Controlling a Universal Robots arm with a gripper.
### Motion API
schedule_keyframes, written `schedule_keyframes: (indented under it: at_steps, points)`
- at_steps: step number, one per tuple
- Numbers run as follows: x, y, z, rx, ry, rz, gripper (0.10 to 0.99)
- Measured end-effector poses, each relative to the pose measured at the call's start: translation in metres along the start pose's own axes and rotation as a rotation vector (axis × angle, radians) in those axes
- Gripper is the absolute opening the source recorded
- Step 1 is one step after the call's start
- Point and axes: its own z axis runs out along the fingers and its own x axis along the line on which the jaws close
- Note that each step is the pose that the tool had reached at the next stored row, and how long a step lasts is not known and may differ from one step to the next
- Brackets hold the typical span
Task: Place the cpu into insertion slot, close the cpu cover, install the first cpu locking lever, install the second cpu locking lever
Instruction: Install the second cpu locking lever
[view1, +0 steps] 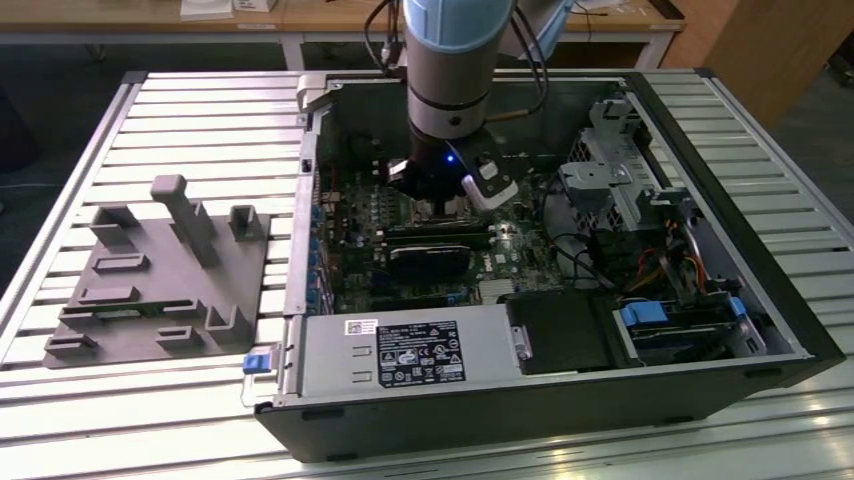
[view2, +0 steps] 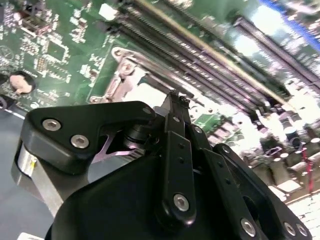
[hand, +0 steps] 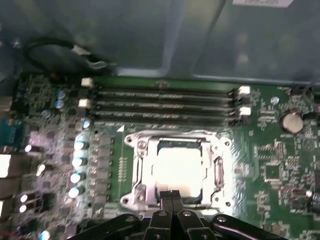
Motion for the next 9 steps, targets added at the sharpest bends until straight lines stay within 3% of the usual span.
schedule_keyframes:
  at_steps: [6,9]
  points:
    - [-0.0065,0.0142,0.0032,0.005,0.0001,0.000,0.106]
    - [-0.0075,0.0155,0.0035,0.006,0.0000,0.000,0.106]
